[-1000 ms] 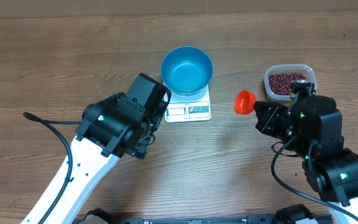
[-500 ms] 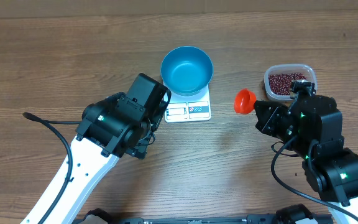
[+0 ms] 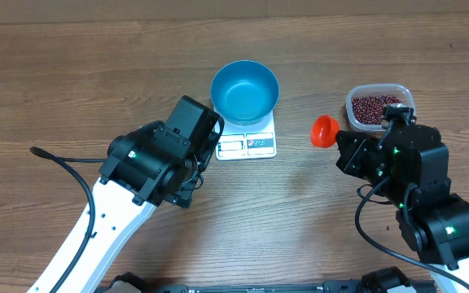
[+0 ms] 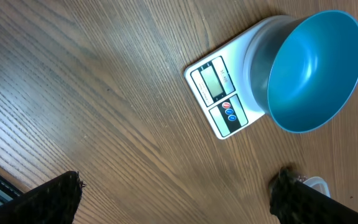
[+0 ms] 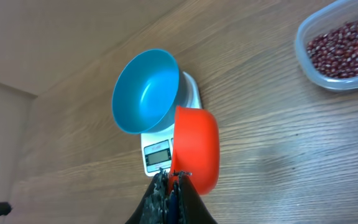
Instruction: Scoop item into bowl and weigh 150g on scale
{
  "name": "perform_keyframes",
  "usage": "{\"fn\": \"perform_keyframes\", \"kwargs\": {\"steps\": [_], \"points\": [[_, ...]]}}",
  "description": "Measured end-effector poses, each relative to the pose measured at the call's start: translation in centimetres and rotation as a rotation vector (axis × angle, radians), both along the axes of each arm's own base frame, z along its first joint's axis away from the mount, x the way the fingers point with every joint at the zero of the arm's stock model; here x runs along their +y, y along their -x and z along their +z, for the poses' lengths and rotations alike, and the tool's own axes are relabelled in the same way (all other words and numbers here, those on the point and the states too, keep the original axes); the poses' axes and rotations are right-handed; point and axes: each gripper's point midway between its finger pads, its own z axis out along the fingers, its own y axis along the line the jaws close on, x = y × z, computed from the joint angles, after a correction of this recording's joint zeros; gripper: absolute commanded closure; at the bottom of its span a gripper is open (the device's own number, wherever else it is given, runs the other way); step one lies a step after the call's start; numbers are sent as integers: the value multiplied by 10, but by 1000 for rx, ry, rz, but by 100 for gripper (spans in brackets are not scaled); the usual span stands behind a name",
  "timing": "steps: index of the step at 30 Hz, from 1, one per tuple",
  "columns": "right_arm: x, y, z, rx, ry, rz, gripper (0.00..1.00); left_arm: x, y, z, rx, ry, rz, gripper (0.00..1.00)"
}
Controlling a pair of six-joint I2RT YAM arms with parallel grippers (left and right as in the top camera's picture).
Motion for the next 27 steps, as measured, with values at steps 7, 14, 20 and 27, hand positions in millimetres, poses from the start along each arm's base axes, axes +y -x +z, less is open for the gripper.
{"fn": "perform_keyframes", "kwargs": {"steps": [7, 14, 20, 27], "points": [[-9, -7, 4, -45, 71, -15, 96, -5, -1, 1, 1, 25, -8, 0], [-16, -15, -7, -40, 193, 7, 96, -6, 0, 1, 3, 29, -10, 0], [-23, -26, -26, 9, 281, 0, 96, -1, 4, -1, 20, 7, -6, 0], [-32, -30, -28, -1, 376, 4, 96, 15, 15, -6, 59, -70, 9, 0]]}}
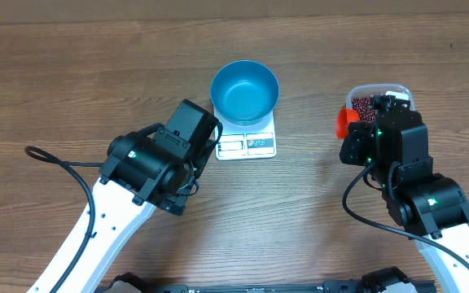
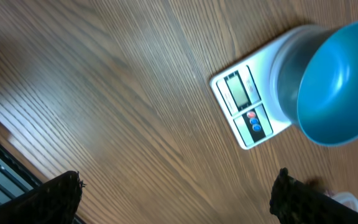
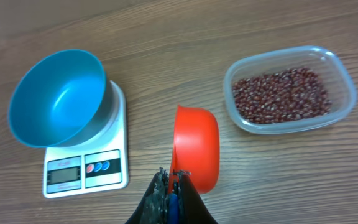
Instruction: Scoop item into bowl and weigh 150g on scale
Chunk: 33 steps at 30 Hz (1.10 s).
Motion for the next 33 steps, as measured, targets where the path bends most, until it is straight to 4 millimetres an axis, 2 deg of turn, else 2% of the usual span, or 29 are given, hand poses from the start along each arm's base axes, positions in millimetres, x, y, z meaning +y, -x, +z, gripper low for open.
{"fn": "perform_keyframes", "kwargs": {"steps": [8, 12, 18, 21, 23, 24, 26, 29, 30, 31, 33], "points": [[-19, -3, 1, -11, 71, -31, 96, 14, -6, 2, -36, -101, -45, 0], [-34, -5, 1, -11, 107, -55, 96, 21, -12, -1, -42, -182, -111, 7], [-56, -6, 1, -6, 128, -109, 96, 20, -37, -8, -72, -308, -264, 3], [-63, -5, 0, 1, 135, -130, 96, 12, -54, -15, -86, -355, -376, 20], [-67, -4, 0, 6, 141, -138, 96, 7, -59, -20, -78, -378, -458, 21], [-68, -3, -1, 10, 142, -141, 96, 3, -61, -23, -72, -375, -498, 27], [-69, -2, -2, 14, 145, -144, 96, -4, -63, -27, -67, -359, -550, 43], [-70, -3, -1, 11, 144, -144, 96, -12, -68, -29, -82, -344, -599, 83], [-69, -3, -1, 9, 142, -143, 96, -15, -71, -28, -97, -341, -615, 92], [-68, -4, 0, 6, 137, -138, 96, -19, -75, -26, -121, -338, -631, 96], [-65, -6, 1, -3, 124, -126, 96, -27, -85, -21, -172, -332, -663, 96]]}}
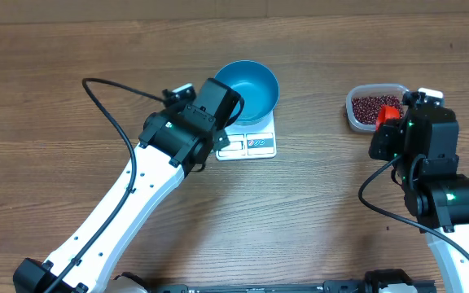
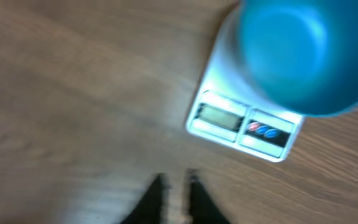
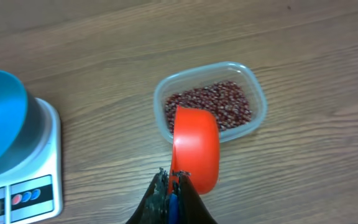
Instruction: Scoop item into bowl and weigh 150g on scale
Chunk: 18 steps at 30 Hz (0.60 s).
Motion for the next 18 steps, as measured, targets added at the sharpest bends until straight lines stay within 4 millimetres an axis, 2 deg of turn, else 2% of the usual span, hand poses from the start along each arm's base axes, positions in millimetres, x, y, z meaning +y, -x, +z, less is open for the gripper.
{"fn": "perform_keyframes", "kwargs": {"steps": [9, 12, 15, 18], "points": [[7, -2, 1, -10, -43, 20, 96, -16, -23, 9, -104, -17, -158, 96], [8, -2, 1, -10, -47, 19, 96, -18, -24, -6, -104, -30, -181, 96], [8, -3, 2, -18, -52, 15, 96, -19, -20, -31, -81, -41, -215, 96], [8, -5, 4, -28, -56, 12, 96, -29, -18, -51, -74, -26, -306, 96]]}}
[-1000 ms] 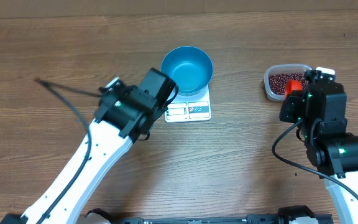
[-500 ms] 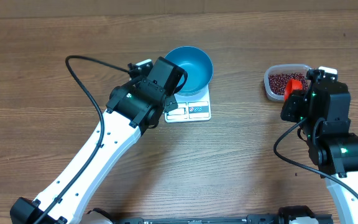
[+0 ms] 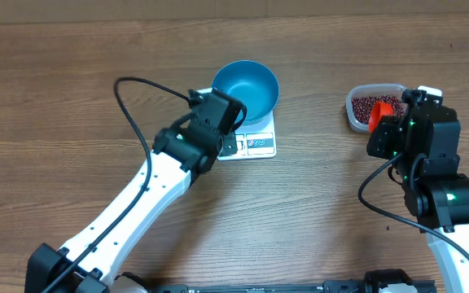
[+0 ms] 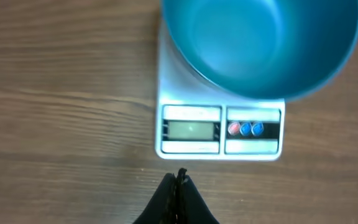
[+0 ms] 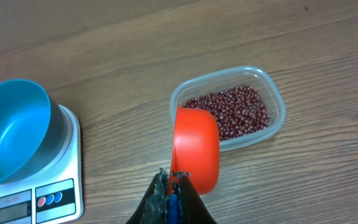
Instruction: Scoop item into bowl and weigh 150g on scale
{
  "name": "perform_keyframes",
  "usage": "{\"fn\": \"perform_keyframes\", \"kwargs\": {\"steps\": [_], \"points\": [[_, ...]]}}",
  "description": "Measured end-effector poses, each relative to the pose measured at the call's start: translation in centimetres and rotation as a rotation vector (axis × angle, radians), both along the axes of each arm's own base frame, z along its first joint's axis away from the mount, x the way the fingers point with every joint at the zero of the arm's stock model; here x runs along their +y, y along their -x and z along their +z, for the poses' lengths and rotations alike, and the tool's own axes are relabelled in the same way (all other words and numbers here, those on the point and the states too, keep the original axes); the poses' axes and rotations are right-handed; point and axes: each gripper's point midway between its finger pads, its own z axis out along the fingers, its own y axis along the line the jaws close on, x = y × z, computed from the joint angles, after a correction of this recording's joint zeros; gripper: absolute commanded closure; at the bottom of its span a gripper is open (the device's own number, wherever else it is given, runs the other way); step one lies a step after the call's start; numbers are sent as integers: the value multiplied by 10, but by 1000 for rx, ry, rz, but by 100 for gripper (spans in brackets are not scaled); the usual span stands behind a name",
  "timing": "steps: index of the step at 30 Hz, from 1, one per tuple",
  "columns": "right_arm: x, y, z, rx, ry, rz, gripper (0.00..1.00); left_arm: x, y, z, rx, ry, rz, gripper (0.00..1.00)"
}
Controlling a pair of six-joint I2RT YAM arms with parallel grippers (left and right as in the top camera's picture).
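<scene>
An empty blue bowl (image 3: 245,89) stands on a white scale (image 3: 248,144) at the table's middle back; the scale's display and buttons (image 4: 219,129) face my left wrist camera. My left gripper (image 4: 180,177) is shut, empty, just in front of the scale. A clear tub of red beans (image 5: 232,112) sits at the right. My right gripper (image 5: 178,177) is shut on the handle of an orange scoop (image 5: 195,148), held above the tub's near left edge.
The wooden table (image 3: 316,212) carries nothing else near the scale or the tub. A black cable (image 3: 133,106) loops from my left arm over the table's left part.
My left gripper has shut fully and squared up in front of the scale. My right gripper with the orange scoop shifted slightly left over the bean tub's near edge.
My left gripper was open to the left of the scale and my right held the orange scoop between scale and tub. The scoop then was nearer the tub, then over it. My left gripper came to the scale's front nearly shut, and is now shut.
</scene>
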Motion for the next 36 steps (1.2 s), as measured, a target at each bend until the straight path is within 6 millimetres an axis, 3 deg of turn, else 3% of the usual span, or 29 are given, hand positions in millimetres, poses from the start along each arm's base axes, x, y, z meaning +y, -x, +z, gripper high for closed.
{"fn": "perform_keyframes", "kwargs": {"steps": [3, 11, 22, 26, 36], "points": [[0, -1, 1, -5, -4, -3, 96, -17, -1, -6, -18, 18, -127, 96], [0, 1, -1, 4, -8, -6, 96, -55, 0, 0, -96, 6, -385, 96], [4, -2, 3, -15, -32, 10, 96, -95, -1, -61, -42, -43, -509, 96], [6, -3, 3, -16, -40, 16, 96, -96, -1, -75, -23, -52, -511, 96], [7, -3, 3, -17, -44, 23, 96, -96, -7, -73, -55, -72, -516, 96]]}}
